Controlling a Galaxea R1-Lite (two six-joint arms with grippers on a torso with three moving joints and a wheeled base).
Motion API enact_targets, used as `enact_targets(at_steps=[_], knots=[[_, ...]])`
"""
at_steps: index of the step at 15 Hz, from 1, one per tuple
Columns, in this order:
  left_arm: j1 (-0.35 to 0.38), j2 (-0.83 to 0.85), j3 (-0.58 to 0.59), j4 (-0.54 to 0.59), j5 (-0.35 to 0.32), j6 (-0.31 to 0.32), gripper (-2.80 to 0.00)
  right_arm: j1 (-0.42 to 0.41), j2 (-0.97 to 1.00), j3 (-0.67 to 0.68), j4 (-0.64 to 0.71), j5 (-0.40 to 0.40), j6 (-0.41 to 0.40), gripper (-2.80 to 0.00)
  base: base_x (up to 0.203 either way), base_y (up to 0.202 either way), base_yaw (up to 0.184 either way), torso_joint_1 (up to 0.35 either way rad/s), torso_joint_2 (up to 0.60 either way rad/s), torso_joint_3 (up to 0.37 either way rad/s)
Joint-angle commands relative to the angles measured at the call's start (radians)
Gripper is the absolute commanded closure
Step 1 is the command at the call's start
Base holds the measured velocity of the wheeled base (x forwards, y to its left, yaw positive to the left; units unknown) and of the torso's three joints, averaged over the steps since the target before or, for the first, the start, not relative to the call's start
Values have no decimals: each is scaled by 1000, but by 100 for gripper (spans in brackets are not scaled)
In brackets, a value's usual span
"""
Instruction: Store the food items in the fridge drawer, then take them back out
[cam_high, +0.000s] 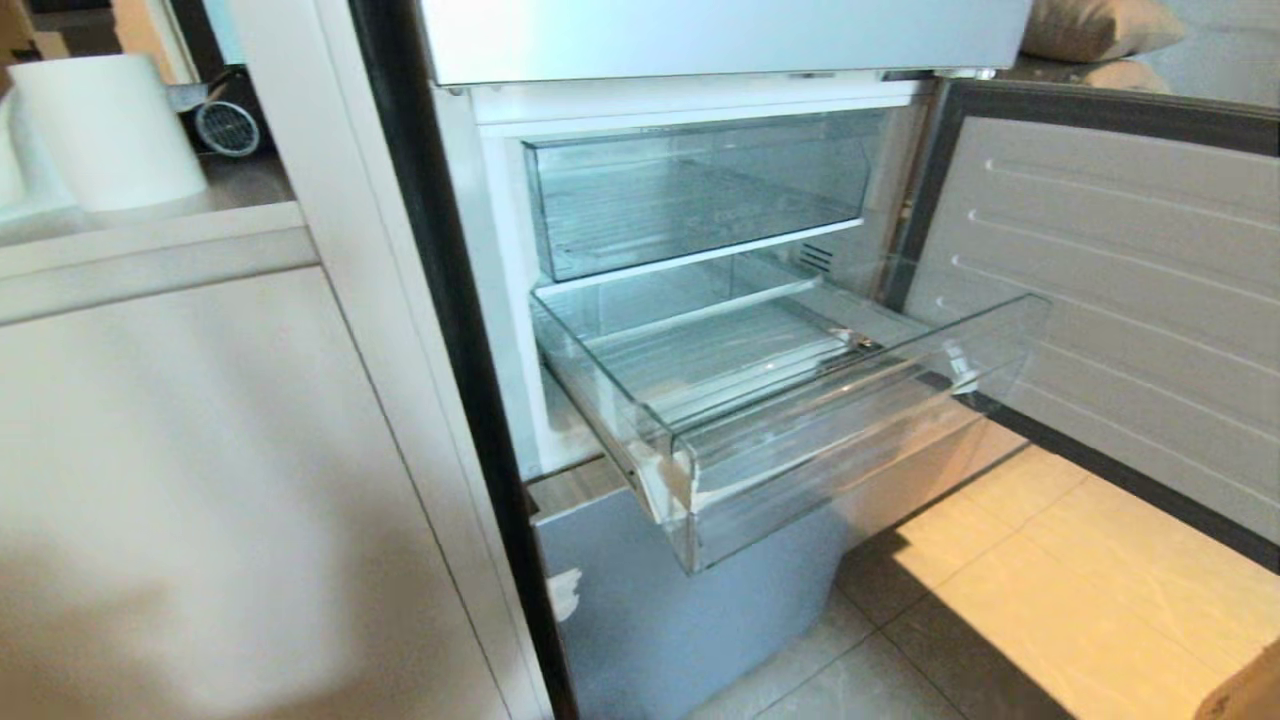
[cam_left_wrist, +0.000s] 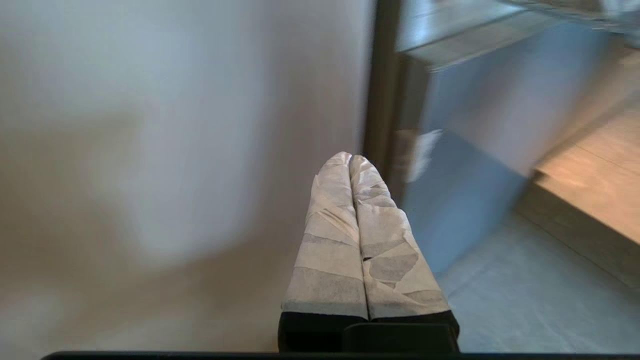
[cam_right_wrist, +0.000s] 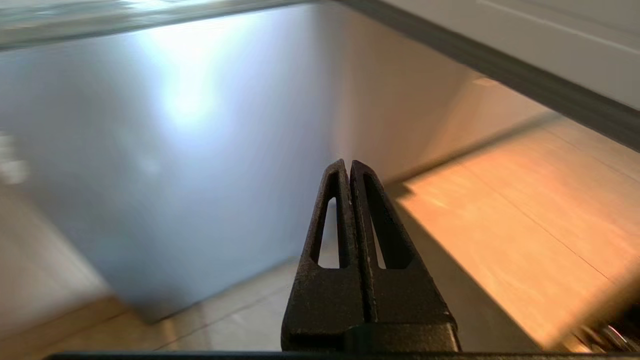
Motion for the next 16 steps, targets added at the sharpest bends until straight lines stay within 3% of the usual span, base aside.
enact_targets(at_steps=[1,6,8,10,12,15,16], knots=[[0,1,0,0,0,0,0,0,1,2,0,0,0,0,0,10,-172,-2,7,7],[0,1,0,0,0,0,0,0,17,1,1,0,-8,0,-1,7,-157,4,4,2],[0,1,0,0,0,0,0,-5,126,-4,-16,-4,-7,0,-2,0,-30,1,2,1],[0,1,0,0,0,0,0,-57,316,-41,-110,-34,58,0,0,0,0,0,0,0],[0,1,0,0,0,0,0,-219,495,-112,-191,-53,134,0,0,0,0,0,0,0],[0,1,0,1,0,0,0,-622,669,-237,-255,-9,175,0,0,0,0,0,0,0],[0,1,0,1,0,0,0,-717,749,-279,-271,19,181,-280,0,0,0,0,0,0]])
